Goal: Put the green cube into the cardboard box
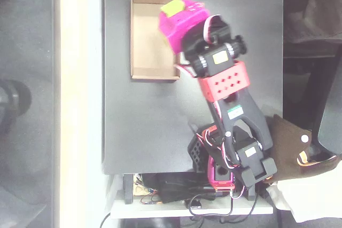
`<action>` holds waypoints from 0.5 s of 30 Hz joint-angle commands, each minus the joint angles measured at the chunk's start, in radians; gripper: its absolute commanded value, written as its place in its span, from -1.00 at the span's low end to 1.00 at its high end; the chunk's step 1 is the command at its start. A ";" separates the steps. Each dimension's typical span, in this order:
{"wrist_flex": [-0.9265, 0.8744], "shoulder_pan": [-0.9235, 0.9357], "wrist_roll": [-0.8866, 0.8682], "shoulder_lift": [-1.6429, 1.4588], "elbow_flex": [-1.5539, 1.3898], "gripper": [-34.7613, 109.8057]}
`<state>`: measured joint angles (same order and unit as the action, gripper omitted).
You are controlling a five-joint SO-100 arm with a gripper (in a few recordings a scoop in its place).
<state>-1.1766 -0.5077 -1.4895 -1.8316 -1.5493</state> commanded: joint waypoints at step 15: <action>0.006 -0.095 -0.015 0.325 0.008 -0.32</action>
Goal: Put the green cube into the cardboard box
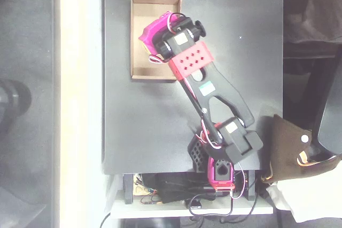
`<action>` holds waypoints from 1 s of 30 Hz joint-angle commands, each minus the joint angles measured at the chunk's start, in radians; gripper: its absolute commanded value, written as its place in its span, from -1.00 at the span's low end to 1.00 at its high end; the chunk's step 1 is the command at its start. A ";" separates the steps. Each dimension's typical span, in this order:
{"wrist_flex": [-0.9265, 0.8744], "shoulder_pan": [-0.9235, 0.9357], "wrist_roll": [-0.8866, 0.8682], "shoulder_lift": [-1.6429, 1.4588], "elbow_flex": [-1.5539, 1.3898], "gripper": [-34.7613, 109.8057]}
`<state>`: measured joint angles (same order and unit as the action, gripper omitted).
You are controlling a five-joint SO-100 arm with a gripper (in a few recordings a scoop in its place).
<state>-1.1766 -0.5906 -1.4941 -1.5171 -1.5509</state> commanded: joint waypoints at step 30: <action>0.008 -0.012 0.000 0.242 0.028 -0.31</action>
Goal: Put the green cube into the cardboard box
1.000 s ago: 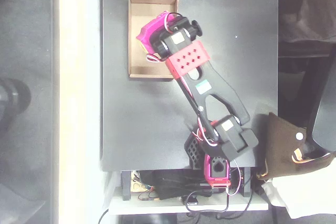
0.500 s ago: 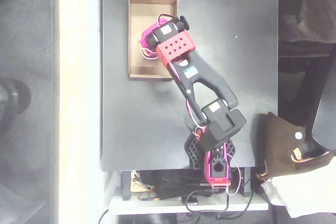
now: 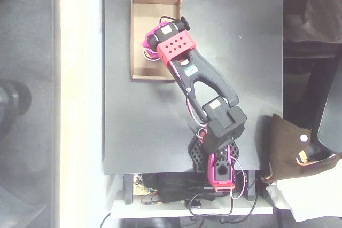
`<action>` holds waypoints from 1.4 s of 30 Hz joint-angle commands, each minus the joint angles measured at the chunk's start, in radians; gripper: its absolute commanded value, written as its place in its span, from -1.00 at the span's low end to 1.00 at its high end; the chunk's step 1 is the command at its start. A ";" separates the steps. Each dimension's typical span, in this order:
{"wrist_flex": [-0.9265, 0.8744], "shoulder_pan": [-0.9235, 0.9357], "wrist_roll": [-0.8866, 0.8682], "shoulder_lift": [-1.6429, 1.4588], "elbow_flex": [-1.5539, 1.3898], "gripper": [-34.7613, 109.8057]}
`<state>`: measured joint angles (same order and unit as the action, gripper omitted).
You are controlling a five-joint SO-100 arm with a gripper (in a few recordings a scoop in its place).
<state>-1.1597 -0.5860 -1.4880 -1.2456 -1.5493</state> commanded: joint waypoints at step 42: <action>-0.009 0.147 -0.005 -0.867 0.009 -0.01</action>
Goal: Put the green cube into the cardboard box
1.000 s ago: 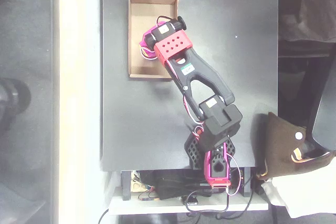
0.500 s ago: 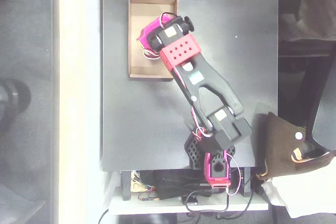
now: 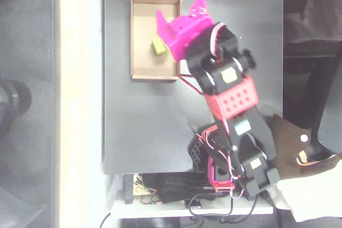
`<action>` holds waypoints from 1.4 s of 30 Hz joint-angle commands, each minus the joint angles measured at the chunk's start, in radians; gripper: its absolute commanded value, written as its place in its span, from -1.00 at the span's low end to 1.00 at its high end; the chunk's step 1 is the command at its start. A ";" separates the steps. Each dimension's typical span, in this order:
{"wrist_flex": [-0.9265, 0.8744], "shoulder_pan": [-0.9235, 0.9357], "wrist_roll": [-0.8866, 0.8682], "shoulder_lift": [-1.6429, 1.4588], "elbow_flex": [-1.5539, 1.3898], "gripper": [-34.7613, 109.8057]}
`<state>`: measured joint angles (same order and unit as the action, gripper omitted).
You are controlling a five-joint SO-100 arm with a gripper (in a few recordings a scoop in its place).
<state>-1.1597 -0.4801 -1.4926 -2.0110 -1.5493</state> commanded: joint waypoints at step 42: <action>-0.009 0.522 -0.002 -0.968 -1.065 -0.44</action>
<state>-1.1612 0.0261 -1.4880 -2.8977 -2.5341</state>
